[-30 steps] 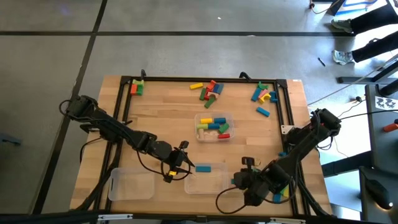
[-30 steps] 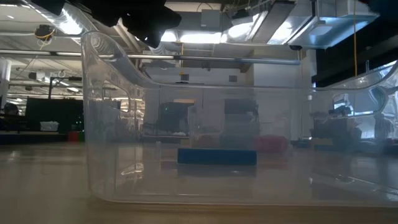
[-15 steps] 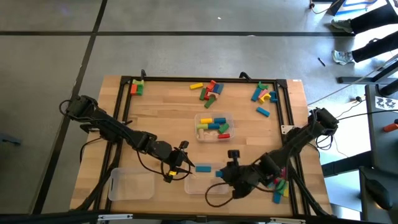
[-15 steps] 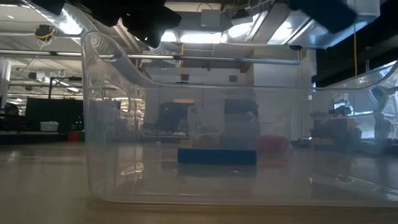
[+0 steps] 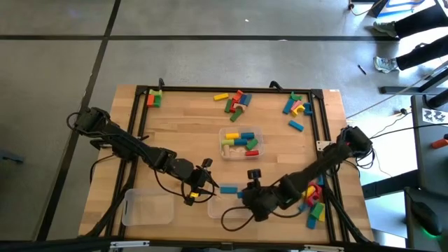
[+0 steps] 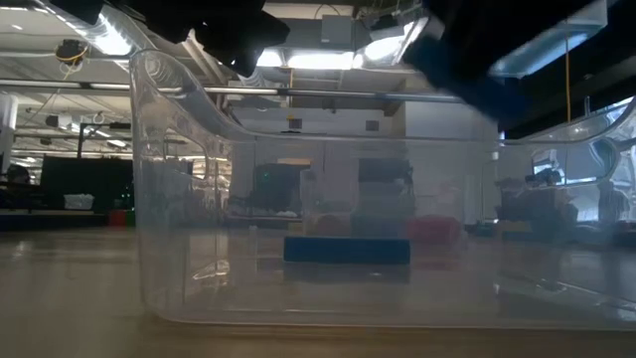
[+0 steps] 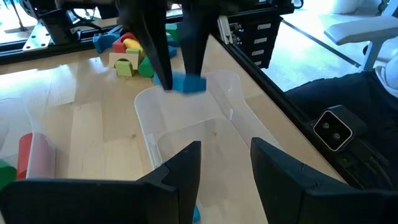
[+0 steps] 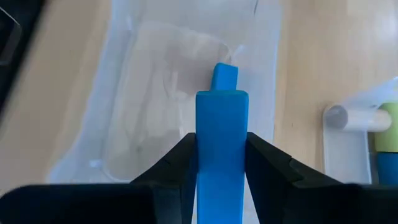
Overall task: Sort blocks by size
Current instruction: Put the blue rectangular block into the bottom right transparent bin
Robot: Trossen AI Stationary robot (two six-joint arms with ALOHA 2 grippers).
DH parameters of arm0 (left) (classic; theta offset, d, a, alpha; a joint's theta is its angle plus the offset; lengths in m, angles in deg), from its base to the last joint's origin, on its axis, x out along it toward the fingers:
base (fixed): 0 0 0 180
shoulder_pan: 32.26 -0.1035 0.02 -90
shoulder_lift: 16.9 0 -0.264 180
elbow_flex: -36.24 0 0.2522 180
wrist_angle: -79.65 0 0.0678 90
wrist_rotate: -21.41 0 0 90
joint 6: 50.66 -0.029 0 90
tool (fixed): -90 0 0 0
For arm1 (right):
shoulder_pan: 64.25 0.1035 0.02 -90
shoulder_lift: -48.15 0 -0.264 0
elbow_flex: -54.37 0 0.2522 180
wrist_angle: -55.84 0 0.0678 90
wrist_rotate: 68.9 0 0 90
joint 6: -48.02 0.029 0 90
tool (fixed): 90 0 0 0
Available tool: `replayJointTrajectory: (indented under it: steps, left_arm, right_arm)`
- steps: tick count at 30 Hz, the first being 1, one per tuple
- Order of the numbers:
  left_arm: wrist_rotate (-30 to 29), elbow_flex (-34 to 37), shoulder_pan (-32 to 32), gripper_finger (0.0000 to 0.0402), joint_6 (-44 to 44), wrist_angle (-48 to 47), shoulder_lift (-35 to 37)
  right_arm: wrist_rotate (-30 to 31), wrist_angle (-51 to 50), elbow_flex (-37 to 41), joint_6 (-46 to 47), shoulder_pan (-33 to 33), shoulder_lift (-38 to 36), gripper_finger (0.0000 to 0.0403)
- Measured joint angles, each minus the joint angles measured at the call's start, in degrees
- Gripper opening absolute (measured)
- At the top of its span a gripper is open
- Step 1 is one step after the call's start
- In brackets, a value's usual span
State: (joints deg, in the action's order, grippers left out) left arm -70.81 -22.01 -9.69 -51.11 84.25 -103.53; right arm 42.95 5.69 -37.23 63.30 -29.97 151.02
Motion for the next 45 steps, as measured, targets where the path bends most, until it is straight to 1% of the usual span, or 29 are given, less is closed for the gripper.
replayJointTrajectory:
  steps: [4,8,13,20,23,29,32,37,45]
  left_arm:
    - [0.0,0.0,0.0,0.0135,-0.02,0.1,0.0]
    - [0.0,0.0,0.0,0.0135,0.0,0.1,0.0]
    - [0.0,0.0,0.0,0.0135,0.0,0.05,0.0]
    - [0.0,0.0,0.0,0.0135,0.16,0.06,0.0]
    - [0.0,0.0,0.0,0.0135,0.2,0.03,0.0]
    - [0.0,0.0,0.0,0.0135,0.22,0.03,0.0]
    - [0.0,0.0,0.0,0.0135,0.22,0.03,0.0]
    - [0.0,0.0,0.0,0.0135,0.22,0.03,0.0]
    - [0.0,0.0,0.0,0.0135,0.24,0.03,0.0]
  right_arm:
    - [-0.55,0.02,0.02,-0.8,-0.86,2.14,0.0115]
    - [-3.52,-0.03,0.04,-0.8,-1.81,3.71,0.0115]
    - [-6.44,0.11,0.04,-0.7,-2.64,3.89,0.0115]
    - [-5.35,-0.31,0.04,-0.61,-2.86,4.04,0.0118]
    - [-4.33,-1.41,0.04,-0.05,-2.88,4.23,0.0137]
    - [-4.42,-1.2,0.04,0.94,-2.93,4.23,0.0195]
    - [-4.46,-1.14,0.04,0.94,-2.82,4.23,0.0213]
    - [-4.58,-1.15,0.04,1.14,-2.8,2.73,0.0222]
    - [-4.38,-2.37,0.02,2.98,-2.8,-5.2,0.0222]
